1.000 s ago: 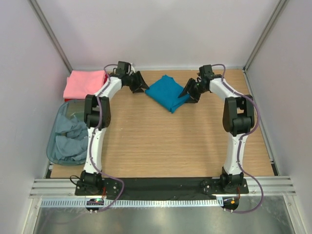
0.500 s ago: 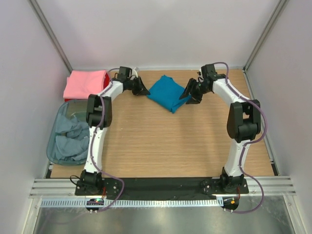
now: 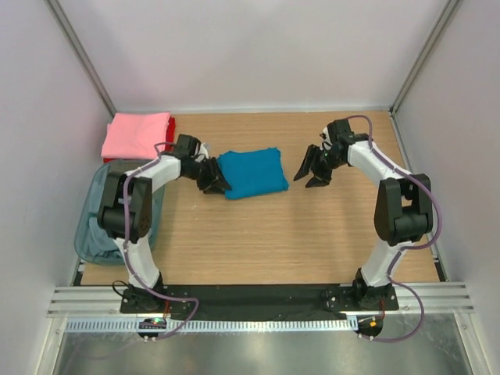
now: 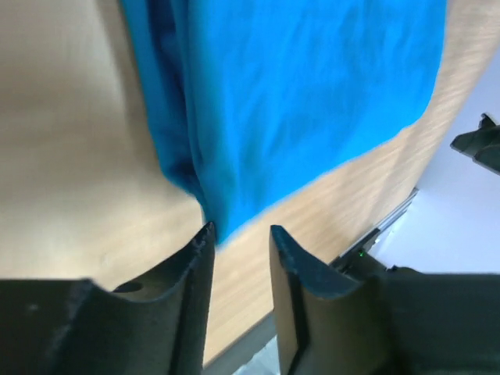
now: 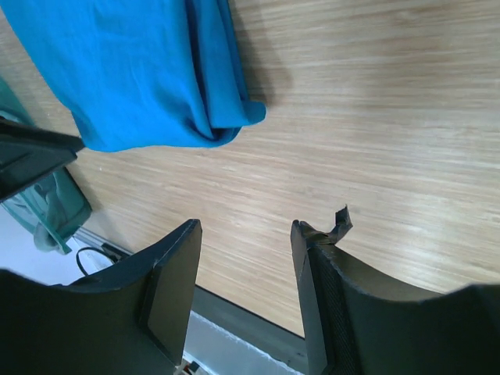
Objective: Fold and stack the t-shirts
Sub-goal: Fold the tshirt
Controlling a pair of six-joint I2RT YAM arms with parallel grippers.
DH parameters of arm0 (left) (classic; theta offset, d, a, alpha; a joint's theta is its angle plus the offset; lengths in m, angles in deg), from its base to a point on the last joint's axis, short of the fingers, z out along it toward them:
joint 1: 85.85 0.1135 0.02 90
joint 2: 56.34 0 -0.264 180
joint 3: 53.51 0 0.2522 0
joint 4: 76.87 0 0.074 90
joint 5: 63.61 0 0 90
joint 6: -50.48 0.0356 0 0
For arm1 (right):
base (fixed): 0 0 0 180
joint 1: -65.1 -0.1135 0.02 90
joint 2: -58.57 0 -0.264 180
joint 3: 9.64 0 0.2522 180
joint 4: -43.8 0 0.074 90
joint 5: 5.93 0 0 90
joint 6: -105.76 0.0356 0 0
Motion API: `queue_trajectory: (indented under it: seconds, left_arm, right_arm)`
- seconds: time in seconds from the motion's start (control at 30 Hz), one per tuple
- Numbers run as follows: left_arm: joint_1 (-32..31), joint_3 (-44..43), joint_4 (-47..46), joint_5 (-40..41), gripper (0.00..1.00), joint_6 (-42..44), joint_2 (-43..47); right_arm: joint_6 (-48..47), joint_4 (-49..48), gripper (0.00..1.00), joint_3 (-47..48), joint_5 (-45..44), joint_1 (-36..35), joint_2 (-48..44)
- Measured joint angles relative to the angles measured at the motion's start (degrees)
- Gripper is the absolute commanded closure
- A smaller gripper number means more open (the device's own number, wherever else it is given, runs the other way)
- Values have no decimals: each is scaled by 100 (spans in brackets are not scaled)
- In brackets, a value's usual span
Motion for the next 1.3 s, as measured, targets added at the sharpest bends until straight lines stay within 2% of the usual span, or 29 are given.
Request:
queue_trajectory:
  seconds: [0.1,0.2,0.33,0.37,0.47,0.5,0.57,0.6,0.7,0.73,1.03,1.17,1.3]
  left_arm:
    - [-33,269,387,348,57,-96,448]
    - [15,17,645,660,55,-120,435]
    - [120,-931,859,874,56,-90,-28]
    - [136,-1279,920,894,59,-74,-245]
    - [157,-2031,861,890,65,9,-815]
    - [157,-2138,855,881,65,24,-927]
    - [155,-2267,861,826,65,39,-1104]
    - [146,-2271,866,778,65,42,-1139]
    - [83,-2271,859,673,64,50,-1132]
    - [39,-2264,824,632,64,35,-1121]
    - [-457,-1818,317,507,64,-70,-1097]
    - [-424,-1558,295,756,64,70,-1244]
    - [-367,-1600,308,654,63,149,-1329]
  right_arm:
    - [-11,11,43,-70,13,-4,-129]
    - [-44,-7,41,96,87,-24,-17]
    - [-236,-61,40,833,197,-111,601]
    - [-293,-31,40,1043,212,-136,791]
    - [-503,-4,49,1674,264,-221,1416]
    - [-564,37,56,1823,289,-238,1580]
    - [-636,109,64,2004,354,-275,1786]
    - [-671,177,74,2087,407,-299,1860]
    - [-702,260,87,2232,647,-358,1923]
    - [-669,232,89,2262,804,-387,1923]
    - [-426,-424,90,2236,1770,-804,2273]
    - [-439,-667,90,1926,1797,-590,2791]
    - [-343,-656,87,1884,2188,-284,3023]
